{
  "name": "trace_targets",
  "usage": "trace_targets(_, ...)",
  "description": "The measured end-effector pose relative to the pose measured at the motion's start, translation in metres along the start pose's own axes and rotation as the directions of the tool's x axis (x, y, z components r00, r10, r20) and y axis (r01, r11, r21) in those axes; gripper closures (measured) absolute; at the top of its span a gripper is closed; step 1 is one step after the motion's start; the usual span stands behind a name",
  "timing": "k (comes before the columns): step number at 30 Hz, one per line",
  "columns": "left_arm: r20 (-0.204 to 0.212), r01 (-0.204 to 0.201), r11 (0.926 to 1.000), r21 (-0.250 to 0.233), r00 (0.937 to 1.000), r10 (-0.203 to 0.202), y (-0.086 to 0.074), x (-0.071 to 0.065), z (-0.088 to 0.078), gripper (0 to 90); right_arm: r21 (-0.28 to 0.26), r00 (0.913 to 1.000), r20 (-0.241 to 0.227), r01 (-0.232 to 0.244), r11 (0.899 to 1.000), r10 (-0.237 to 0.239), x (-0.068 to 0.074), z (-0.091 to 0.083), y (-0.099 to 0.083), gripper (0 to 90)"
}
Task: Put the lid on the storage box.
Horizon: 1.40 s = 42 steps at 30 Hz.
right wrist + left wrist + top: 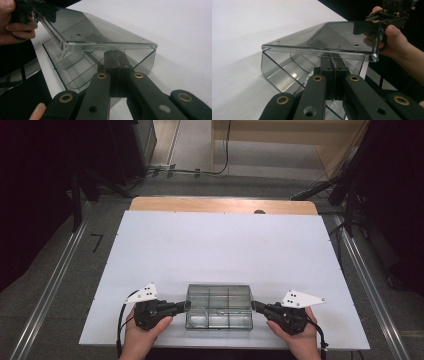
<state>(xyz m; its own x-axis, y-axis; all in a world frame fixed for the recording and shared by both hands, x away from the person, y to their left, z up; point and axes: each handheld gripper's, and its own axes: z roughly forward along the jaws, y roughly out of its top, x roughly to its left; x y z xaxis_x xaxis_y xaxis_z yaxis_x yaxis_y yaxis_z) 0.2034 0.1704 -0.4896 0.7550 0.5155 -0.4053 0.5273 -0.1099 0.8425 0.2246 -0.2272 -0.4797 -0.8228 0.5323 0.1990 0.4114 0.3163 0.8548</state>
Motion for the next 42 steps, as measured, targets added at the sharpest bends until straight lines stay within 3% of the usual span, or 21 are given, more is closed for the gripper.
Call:
trace_targets(10, 0.016, 0.007, 0.9992, 0.038, 0.9998, -0.008, -0.004, 0.007, 0.002, 89.7, 0.023, 0.9999, -0.016, 0.001, 1.000, -0.001, -0.003, 0.006, -0.004, 88.0)
trace_targets(24, 0.009, -0.022, 0.9953, 0.094, 0.9997, 0.021, -0.006, 0.012, 0.002, 89.7, 0.067, 0.9993, -0.018, 0.033, 0.997, -0.032, -0.006, 0.007, -0.006, 88.0)
trace_targets(42, 0.002, -0.043, 0.9895, 0.138, 0.9991, 0.043, -0.007, 0.016, -0.001, 89.7, 0.116, 0.9959, -0.061, 0.073, 0.991, -0.066, -0.010, 0.006, -0.008, 88.1)
